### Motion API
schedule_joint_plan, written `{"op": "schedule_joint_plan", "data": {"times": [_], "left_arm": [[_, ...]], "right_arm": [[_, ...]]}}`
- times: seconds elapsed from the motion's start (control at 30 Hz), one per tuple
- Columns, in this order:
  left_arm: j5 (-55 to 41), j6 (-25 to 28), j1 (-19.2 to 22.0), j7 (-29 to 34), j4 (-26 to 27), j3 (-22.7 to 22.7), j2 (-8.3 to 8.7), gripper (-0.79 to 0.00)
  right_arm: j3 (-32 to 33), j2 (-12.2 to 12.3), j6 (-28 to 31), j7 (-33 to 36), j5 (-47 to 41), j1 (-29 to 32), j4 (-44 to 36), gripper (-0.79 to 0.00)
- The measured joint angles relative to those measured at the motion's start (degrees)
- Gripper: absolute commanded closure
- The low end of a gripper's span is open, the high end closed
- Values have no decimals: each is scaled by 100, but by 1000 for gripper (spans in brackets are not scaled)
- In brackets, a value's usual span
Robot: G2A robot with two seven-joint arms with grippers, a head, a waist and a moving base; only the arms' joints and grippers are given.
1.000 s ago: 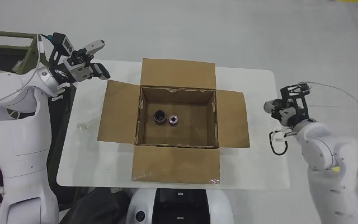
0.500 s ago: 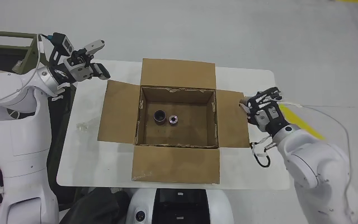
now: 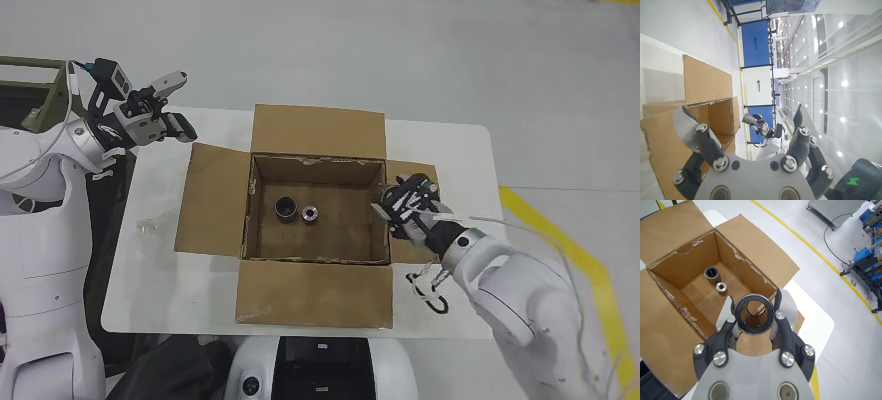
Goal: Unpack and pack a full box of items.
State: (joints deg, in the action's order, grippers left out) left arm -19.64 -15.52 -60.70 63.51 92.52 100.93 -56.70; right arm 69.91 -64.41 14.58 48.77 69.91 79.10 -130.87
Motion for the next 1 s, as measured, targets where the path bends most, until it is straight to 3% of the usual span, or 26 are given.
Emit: {"op": "schedule_joint_plan", "data": {"times": [0.4, 1.0], "left_arm": [[0, 0, 0, 0, 0, 0, 0, -785], [0, 0, 0, 0, 0, 0, 0, -785]], "right_arm": [[-951, -143, 9, 86, -300, -604, 839, 0], [-1453, -342, -264, 29, -698, -1435, 2005, 0]]}}
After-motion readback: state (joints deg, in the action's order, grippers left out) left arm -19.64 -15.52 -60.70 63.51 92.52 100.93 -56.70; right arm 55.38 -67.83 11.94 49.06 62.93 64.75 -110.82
